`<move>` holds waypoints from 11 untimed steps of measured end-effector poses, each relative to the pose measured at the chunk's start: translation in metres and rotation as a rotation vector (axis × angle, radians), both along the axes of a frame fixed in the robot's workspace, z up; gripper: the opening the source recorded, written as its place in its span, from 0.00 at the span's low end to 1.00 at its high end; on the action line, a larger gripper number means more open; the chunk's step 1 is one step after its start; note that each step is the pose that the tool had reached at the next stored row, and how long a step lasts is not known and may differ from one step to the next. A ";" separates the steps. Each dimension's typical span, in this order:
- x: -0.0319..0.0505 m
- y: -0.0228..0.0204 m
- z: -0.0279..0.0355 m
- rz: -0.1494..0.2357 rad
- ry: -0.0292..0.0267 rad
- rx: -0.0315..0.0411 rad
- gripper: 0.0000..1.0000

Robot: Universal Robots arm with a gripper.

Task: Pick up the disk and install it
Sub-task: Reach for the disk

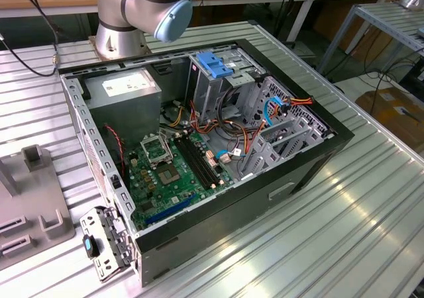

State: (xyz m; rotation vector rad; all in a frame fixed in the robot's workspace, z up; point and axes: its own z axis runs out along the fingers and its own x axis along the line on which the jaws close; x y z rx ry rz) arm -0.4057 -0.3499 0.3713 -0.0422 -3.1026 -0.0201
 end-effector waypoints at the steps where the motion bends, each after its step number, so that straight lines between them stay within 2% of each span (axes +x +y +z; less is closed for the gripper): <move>1: -0.0006 0.0009 -0.0008 0.008 -0.0001 -0.0008 0.31; 5: -0.0041 0.0055 -0.0051 0.029 0.0000 -0.0046 0.31; 6: -0.0047 0.0064 -0.0061 0.036 0.0001 -0.0084 0.31; 11: -0.0057 0.0072 -0.0099 0.053 0.0004 -0.0131 0.31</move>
